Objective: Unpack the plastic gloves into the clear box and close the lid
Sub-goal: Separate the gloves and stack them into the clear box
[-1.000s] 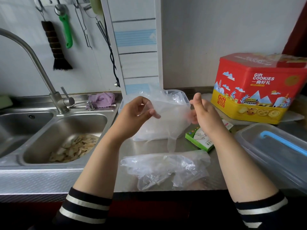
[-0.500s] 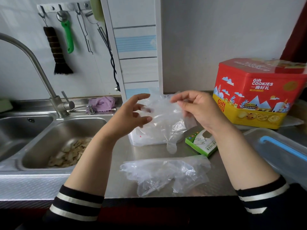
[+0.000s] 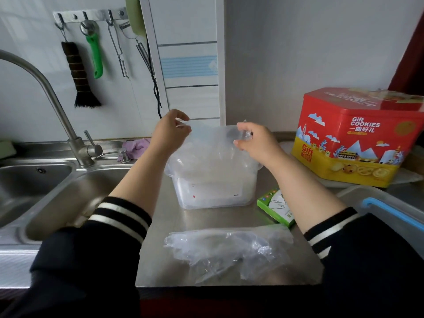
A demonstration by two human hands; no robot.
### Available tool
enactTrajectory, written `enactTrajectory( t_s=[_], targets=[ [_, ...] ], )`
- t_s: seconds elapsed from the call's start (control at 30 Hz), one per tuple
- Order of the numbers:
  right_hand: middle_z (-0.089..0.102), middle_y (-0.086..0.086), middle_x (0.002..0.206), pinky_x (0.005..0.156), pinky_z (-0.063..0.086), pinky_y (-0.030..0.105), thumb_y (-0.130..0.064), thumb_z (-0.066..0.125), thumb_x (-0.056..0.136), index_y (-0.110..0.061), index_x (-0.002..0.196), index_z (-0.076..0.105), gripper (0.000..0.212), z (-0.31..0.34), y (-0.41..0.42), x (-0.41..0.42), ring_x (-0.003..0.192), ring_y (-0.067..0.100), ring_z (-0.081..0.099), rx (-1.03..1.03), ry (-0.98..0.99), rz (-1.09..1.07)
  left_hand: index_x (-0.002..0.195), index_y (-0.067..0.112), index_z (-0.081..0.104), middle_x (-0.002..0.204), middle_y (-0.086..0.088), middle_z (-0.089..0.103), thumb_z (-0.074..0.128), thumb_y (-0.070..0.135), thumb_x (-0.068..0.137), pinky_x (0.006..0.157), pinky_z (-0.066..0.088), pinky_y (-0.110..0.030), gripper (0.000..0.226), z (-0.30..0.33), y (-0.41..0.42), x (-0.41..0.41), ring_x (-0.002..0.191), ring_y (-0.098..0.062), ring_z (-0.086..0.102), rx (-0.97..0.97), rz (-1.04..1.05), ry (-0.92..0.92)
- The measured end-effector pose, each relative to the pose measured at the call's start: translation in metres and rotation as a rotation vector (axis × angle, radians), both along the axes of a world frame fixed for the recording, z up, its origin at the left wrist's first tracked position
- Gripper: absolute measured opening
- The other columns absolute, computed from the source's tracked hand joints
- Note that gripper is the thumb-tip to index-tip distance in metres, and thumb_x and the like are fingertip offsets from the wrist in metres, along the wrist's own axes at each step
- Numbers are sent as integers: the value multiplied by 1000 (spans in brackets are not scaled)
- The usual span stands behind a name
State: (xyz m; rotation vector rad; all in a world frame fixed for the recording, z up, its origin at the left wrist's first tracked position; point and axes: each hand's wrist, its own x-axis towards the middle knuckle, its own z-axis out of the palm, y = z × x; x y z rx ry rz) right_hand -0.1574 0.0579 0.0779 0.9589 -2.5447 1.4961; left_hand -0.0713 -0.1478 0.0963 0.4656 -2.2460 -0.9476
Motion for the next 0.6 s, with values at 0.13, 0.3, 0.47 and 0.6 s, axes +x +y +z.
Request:
enactTrajectory(
  t_s=[0.13,0.3,0.47,0.6],
  targets=[
    [44,10,142,100,37,30,-15,67,88,-10,138,48,54,-5,-10,-5,126,26,47,233,77,-29,104,19,62,94,0,66,56,14,87,71,45,-29,18,-13,-4,-16,89,-24,61,-175,100,-121],
    [33,8,146,99,43,37,-10,62,89,-10,139,43,53,-9,-16,-9,122,28,49,513,166,-26,122,24,58,126,-2,58,63,32,89,95,36,-37,34,-32,-3,-6,123,-29,39,-432,130,-295],
    [38,11,138,95,44,37,-18,64,87,-9,131,51,47,-7,-21,-9,120,32,47,768,281,-59,121,28,63,139,-1,46,62,45,89,107,26,-42,37,-34,10,14,134,-27,26,-581,109,-383],
    [28,7,151,106,29,40,-39,66,86,-23,127,59,45,-1,-12,-4,135,33,25,777,298,-136,116,24,67,137,-2,50,62,40,91,105,28,-42,31,-33,17,26,134,-27,29,-601,134,-310]
  ],
)
